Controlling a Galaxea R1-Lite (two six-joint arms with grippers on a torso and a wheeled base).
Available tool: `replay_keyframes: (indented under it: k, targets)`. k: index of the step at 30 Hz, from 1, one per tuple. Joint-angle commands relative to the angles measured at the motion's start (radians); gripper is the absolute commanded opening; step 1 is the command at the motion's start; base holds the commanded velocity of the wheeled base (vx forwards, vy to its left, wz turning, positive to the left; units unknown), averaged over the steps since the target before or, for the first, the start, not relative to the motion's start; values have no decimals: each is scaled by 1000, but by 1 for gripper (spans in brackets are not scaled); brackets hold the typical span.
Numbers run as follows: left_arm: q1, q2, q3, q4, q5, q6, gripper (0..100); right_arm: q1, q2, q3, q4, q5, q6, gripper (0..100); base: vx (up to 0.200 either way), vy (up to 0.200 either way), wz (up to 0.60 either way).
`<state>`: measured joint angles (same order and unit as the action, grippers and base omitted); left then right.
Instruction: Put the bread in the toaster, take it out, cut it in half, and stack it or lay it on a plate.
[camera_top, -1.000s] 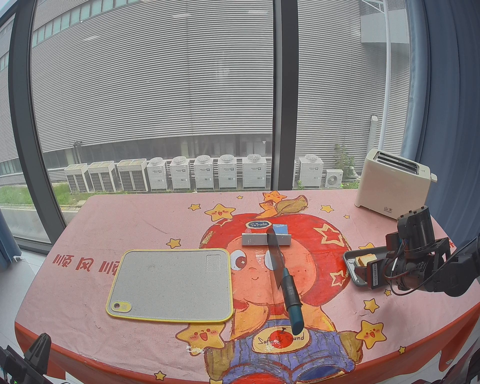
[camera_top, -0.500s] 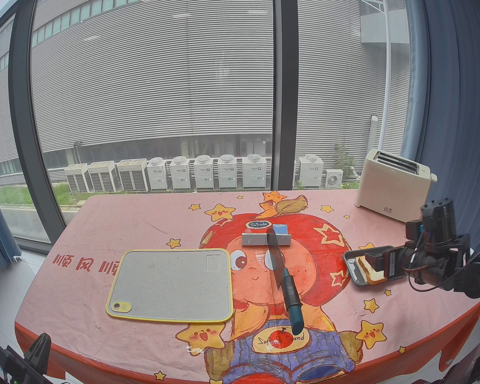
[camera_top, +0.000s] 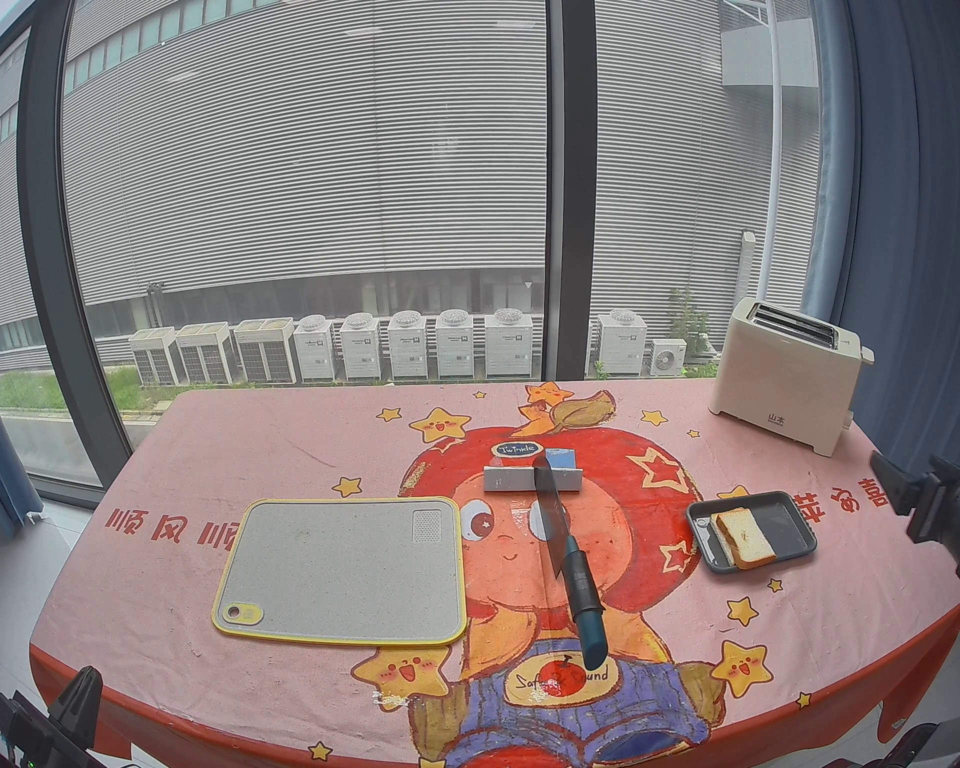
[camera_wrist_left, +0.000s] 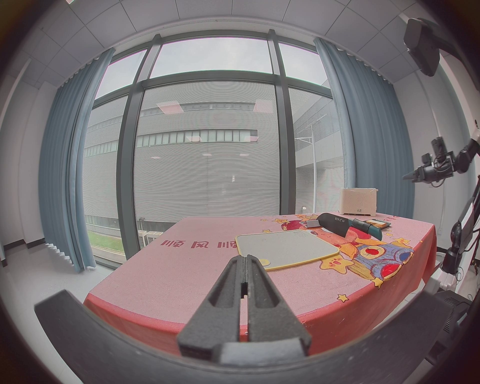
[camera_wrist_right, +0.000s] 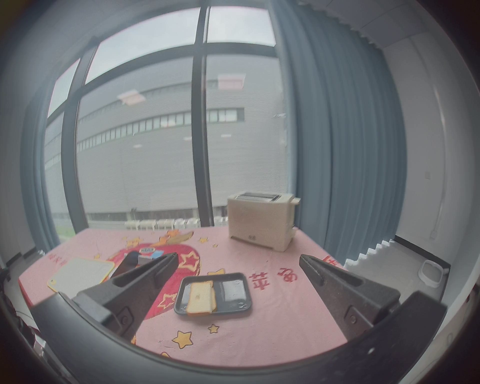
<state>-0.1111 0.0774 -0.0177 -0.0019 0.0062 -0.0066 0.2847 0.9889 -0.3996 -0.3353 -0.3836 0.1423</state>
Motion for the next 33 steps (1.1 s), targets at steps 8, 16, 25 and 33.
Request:
replay_keyframes:
  k: [8, 16, 25, 33]
  targets:
    - [-1, 2, 18, -1, -2, -1, 0, -331, -615, 262, 7, 284, -113, 100, 0, 0, 0]
    - [-1, 2, 18, 0, -2, -1, 0, -387, -882, 400, 206, 474, -145, 100, 0, 0, 0]
    - [-1, 2, 18, 0, -3, 0, 0, -355, -903, 389, 368, 425, -190, 100, 0, 0, 0]
    - [-1, 2, 18, 0, -5, 0, 0, -283, -989, 400, 331, 410, -182, 100, 0, 0, 0]
